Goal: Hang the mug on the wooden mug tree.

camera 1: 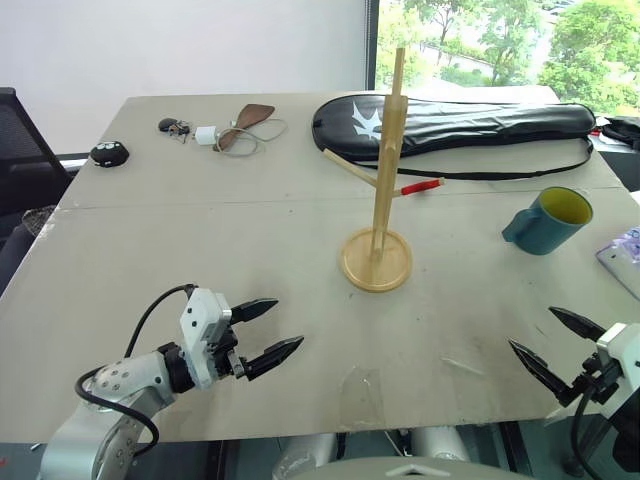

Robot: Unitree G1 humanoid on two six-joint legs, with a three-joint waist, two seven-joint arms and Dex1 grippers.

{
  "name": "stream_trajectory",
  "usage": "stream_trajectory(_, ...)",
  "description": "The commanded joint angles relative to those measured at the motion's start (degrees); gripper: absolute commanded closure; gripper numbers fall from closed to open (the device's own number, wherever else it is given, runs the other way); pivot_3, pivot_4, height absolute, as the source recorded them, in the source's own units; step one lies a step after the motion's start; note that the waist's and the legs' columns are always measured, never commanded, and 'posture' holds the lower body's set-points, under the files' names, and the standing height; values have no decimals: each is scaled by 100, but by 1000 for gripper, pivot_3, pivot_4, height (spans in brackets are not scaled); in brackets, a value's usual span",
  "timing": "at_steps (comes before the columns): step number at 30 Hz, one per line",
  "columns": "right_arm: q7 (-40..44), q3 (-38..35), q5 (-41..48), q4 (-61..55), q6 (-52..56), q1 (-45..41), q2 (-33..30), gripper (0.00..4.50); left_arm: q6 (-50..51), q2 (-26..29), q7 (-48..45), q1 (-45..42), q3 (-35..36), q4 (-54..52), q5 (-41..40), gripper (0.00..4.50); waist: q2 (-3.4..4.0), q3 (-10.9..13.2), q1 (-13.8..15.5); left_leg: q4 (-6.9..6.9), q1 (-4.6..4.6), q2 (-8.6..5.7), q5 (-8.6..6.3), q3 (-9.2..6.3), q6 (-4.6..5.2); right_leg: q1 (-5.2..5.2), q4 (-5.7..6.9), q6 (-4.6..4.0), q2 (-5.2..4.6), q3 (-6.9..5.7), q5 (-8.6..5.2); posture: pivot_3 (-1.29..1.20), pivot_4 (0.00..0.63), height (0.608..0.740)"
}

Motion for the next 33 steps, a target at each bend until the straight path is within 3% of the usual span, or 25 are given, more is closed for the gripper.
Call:
stream_trajectory(1,-420,132,-124,-228,48,-310,135,0,-185,-3,-335,-119,95,-102,-293,63,0,0,0,0,0,0,0,0,0,0,0,0,0,0,0,0,150,740)
stream_trajectory(5,-1745,984,-1281,-619,869,-1438,347,0,-264,-13,-1002,-551,227,-321,-1111,63,5,-5,-28,7,3,2,1,8,-1,-3,16,-4,4,1,2,0,150,740)
stream_trajectory(10,-2511,1378,-1197,-114,1660,-2656,892,0,-659,-99,-1374,-637,169,-724,-1223,63,1,-7,-14,-6,-10,2,1,-7,-2,-10,-11,-5,4,-13,1,0,150,740)
stream_trajectory(13,-2988,1386,-1466,426,1761,-3282,1147,0,-671,-217,-1107,-571,101,-1151,-1273,63,3,-6,-111,-2,-11,-1,1,9,-1,-13,-11,-4,1,-12,2,0,150,740)
stream_trajectory(20,-3303,1558,-1626,1106,1728,-3911,1434,0,-490,-381,-292,-545,-180,-1966,-1375,63,10,-4,-127,-8,-12,2,1,1,-1,-15,-7,-5,3,-2,2,0,150,740)
stream_trajectory(33,-3347,1535,-1626,1831,1600,-4581,1437,0,49,-157,1031,-945,-372,-2648,-1671,63,10,-4,-158,-2,-10,0,1,8,-1,-16,0,-5,5,0,2,0,150,740)
